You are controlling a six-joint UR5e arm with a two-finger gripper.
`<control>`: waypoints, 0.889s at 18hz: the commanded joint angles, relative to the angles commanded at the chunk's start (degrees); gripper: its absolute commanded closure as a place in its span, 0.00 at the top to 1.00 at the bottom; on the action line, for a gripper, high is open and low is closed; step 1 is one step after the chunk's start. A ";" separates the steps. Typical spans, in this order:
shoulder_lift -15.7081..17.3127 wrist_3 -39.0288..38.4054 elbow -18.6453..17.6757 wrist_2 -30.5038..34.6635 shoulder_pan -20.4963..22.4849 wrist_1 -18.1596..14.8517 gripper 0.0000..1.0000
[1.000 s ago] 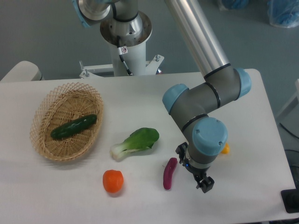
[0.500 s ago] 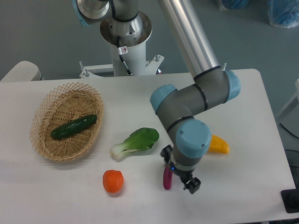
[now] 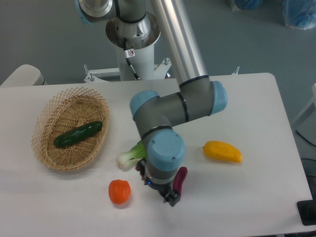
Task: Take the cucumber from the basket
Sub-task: 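Lift the gripper and swing it from the sweet potato toward the basket, then move the gripper over the basket and lower it onto the cucumber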
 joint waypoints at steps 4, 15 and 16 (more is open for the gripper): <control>4.03 -0.89 -4.73 -0.35 -1.76 -0.35 1.00; 14.33 -7.20 -19.07 -1.50 -12.91 0.35 1.00; 14.24 -8.78 -19.51 -1.41 -14.23 0.52 1.00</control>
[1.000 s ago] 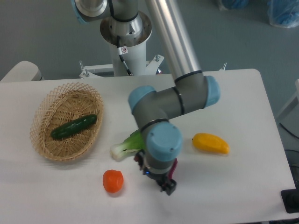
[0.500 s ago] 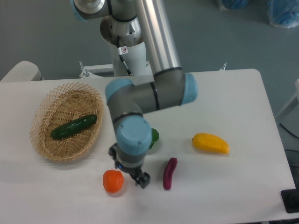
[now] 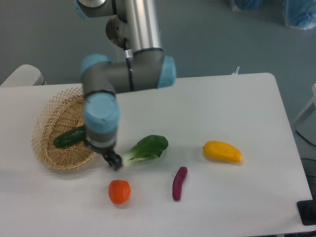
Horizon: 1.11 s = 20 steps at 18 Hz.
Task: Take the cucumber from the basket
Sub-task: 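Move the gripper over the basket and lower it onto the cucumber, then close the gripper around the green cucumber in the basket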
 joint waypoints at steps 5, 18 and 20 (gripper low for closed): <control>0.09 -5.55 -6.49 0.44 -3.96 7.10 1.00; -1.93 -13.11 -10.82 4.57 -7.13 13.27 0.99; -2.20 -13.11 -10.81 4.66 -7.13 13.36 0.74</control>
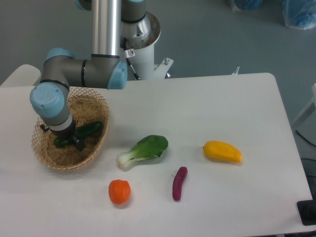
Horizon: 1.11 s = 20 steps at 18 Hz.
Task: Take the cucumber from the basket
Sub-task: 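Close the gripper around the green cucumber in the basket, then lift the cucumber out of the basket and carry it past the bok choy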
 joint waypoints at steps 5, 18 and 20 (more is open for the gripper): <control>0.79 0.09 0.09 0.70 -0.09 -0.18 0.02; 3.78 1.23 8.51 -0.26 6.05 -8.61 0.03; 3.69 2.72 10.97 -0.70 9.04 -9.92 0.03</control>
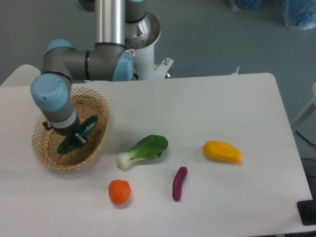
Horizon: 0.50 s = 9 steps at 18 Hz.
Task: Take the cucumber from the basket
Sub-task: 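Lift the cucumber out of the basket and carry it past the bok choy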
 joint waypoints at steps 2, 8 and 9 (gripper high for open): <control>-0.18 3.59 1.94 -0.18 4.04 -2.90 0.03; -4.20 11.52 8.08 -1.06 8.98 -4.05 0.04; -5.26 11.52 9.23 -1.06 9.68 -4.14 0.04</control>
